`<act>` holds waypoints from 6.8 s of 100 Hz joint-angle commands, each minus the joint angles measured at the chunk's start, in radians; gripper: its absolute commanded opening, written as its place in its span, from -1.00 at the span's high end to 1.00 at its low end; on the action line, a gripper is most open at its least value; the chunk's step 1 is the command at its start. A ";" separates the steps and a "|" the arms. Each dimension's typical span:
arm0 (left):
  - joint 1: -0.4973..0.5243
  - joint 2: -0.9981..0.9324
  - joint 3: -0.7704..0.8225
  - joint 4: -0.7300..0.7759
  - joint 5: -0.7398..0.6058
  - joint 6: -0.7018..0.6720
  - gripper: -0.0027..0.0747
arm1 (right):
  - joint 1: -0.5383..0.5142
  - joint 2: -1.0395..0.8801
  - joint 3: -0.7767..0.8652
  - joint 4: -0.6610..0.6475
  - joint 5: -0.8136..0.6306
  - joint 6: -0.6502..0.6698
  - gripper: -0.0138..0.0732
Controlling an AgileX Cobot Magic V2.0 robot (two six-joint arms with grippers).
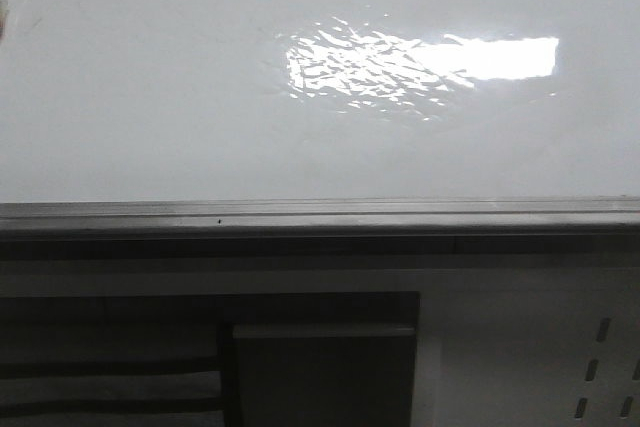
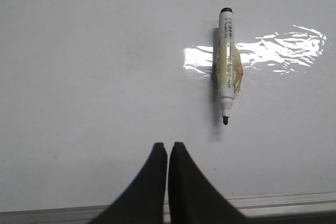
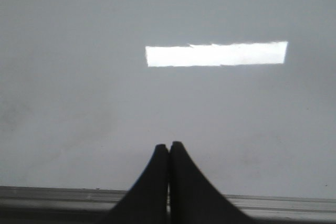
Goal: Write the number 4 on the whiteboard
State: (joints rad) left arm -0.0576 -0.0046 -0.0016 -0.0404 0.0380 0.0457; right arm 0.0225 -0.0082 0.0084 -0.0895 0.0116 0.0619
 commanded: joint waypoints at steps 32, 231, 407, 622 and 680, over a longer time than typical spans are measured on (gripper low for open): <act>0.001 -0.027 0.027 -0.008 -0.070 -0.005 0.98 | -0.006 -0.022 0.020 0.000 -0.081 -0.002 0.85; 0.001 0.347 -0.611 -0.089 0.268 -0.005 0.98 | -0.006 0.406 -0.643 -0.057 0.454 -0.004 0.85; -0.128 1.077 -0.720 -0.113 0.172 0.130 -0.39 | -0.006 0.406 -0.643 -0.053 0.415 -0.004 -0.32; -0.568 1.196 -1.168 -0.368 0.945 0.784 0.98 | 0.232 1.001 -1.058 0.739 1.048 -1.032 -0.32; -0.746 1.310 -1.261 -0.368 0.876 0.885 0.98 | 0.431 1.195 -1.172 0.894 0.991 -1.278 -0.32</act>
State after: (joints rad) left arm -0.7954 1.3300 -1.2307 -0.3752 0.9680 0.9248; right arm 0.4511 1.2027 -1.1305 0.7290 1.0316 -1.1783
